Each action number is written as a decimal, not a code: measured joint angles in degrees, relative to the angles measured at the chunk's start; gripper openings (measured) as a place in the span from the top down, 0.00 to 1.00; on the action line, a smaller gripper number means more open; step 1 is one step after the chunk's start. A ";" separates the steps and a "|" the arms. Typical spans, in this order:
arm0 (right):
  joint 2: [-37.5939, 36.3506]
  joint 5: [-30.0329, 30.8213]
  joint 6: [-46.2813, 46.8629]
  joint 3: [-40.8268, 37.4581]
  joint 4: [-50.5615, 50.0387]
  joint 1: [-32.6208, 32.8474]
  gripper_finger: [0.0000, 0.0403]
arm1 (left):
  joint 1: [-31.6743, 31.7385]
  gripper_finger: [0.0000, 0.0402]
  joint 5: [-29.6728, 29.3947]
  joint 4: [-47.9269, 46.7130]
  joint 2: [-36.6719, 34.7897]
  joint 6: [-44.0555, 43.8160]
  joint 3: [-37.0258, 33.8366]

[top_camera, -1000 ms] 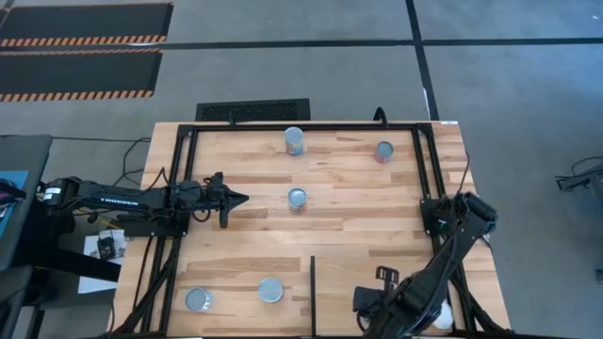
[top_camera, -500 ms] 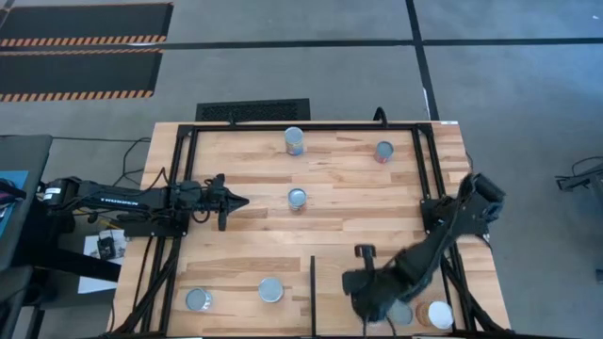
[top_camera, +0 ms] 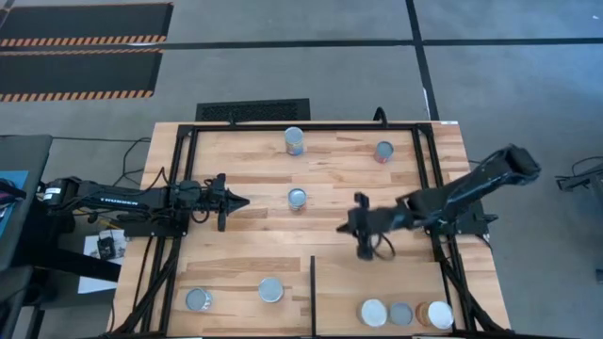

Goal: Pick and place cans onto a shelf
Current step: Put the canned oranges on the shelf

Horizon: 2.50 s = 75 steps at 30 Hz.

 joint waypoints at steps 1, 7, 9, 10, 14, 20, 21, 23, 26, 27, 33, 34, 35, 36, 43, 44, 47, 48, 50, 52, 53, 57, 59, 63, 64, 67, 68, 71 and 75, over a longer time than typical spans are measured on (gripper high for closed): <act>-0.01 -0.88 -0.25 -0.82 0.90 -2.14 0.99 | 0.00 1.00 -0.05 0.03 0.00 0.00 0.00; 6.13 -4.77 -3.38 -1.50 5.34 -13.72 0.91 | 0.00 1.00 -0.38 0.04 0.04 0.01 0.09; 9.49 -6.18 -5.35 -0.64 8.09 -16.14 0.86 | 0.00 1.00 -1.04 0.00 0.04 0.17 0.09; 11.11 -6.77 -6.38 0.25 8.42 -17.15 0.83 | 0.00 1.00 -1.51 0.00 0.04 0.17 0.09; 17.88 -7.06 -11.48 5.84 7.53 -19.12 0.69 | 0.00 1.00 -3.12 -0.44 0.04 0.70 0.15; 27.49 -8.54 -21.63 17.03 1.51 -20.89 0.51 | 0.02 1.00 -3.67 -0.61 0.04 1.49 0.17; 29.10 -8.63 -22.83 18.84 0.79 -21.22 0.49 | 0.02 1.00 -3.67 -0.61 0.04 1.49 0.17; 32.08 -8.60 -25.01 22.18 -2.10 -21.72 0.48 | 0.02 1.00 -3.67 -0.63 0.04 1.49 0.17; 36.41 -8.11 -27.97 26.78 -5.90 -22.36 0.49 | 0.02 1.00 -3.68 -0.74 0.04 1.49 0.17; 37.64 -8.16 -28.57 28.13 -6.92 -22.52 0.50 | 0.02 1.00 -3.67 -0.74 0.04 1.51 0.17; 42.63 -8.55 -30.82 34.44 -15.23 -22.75 0.66 | 0.02 1.00 -3.67 -2.14 0.05 1.51 0.20; 42.88 -8.57 -30.83 35.04 -16.39 -22.75 0.70 | 0.02 1.00 -3.67 -2.21 0.07 1.51 0.20; 43.17 -8.55 -30.87 35.65 -17.54 -22.75 0.75 | 0.02 1.00 -3.69 -2.21 0.06 1.51 0.20; 43.27 -8.54 -30.89 35.96 -18.39 -22.75 0.80 | 0.02 1.00 -3.68 -2.33 0.04 1.51 0.20; 39.49 -10.16 -27.18 35.85 -26.02 -21.34 0.95 | 0.02 1.00 -3.70 -2.82 0.04 2.15 0.20; 38.15 -10.13 -25.44 35.88 -27.51 -20.68 0.95 | 0.02 1.00 -3.70 -2.82 0.04 2.16 0.20; 33.75 -9.99 -19.30 35.94 -33.76 -17.67 0.96 | 0.02 1.00 -3.70 -2.82 0.04 2.19 0.20; 32.45 -9.91 -17.34 35.94 -35.16 -16.36 0.97 | 0.02 1.00 -3.72 -2.81 0.04 2.22 0.20; 30.04 -9.81 -12.46 35.92 -37.88 -13.13 0.98 | 0.02 1.00 -3.72 -2.80 0.04 2.23 0.20; 27.74 -9.80 -6.44 35.92 -38.84 -9.54 0.99 | 0.02 1.00 -3.70 -2.84 0.04 2.23 0.20; 26.75 -9.77 -3.08 35.93 -39.30 -7.61 0.98 | 0.02 1.00 -3.72 -2.91 0.04 2.23 0.20; 24.95 -9.64 12.25 35.97 -39.34 0.15 0.97 | 0.02 1.00 -4.59 -2.95 0.04 2.23 0.20; 24.97 -9.55 19.94 36.40 -39.80 3.91 0.97 | 0.02 1.00 -4.59 -2.86 0.04 2.23 0.22; 27.07 -7.97 32.16 40.20 -42.07 10.72 0.98 | 0.02 1.00 -4.65 -2.99 0.04 2.38 0.22; 27.96 -7.70 34.62 41.43 -42.45 12.03 0.98 | 0.02 1.00 -4.70 -2.99 0.06 2.51 0.22; 30.97 -6.26 39.67 45.58 -42.96 15.16 0.98 | 0.02 1.00 -4.77 -3.18 0.04 2.54 0.22; 32.09 -5.59 40.83 47.15 -43.53 16.02 0.98 | 0.02 1.00 -4.77 -3.19 0.04 2.54 0.22; 36.16 -4.72 43.35 51.81 -44.80 17.67 0.98 | 0.02 1.00 -5.05 -3.58 0.04 2.56 0.24; 41.68 -4.79 45.89 57.21 -47.53 19.48 0.98 | 0.02 1.00 -5.06 -3.77 0.04 2.56 0.24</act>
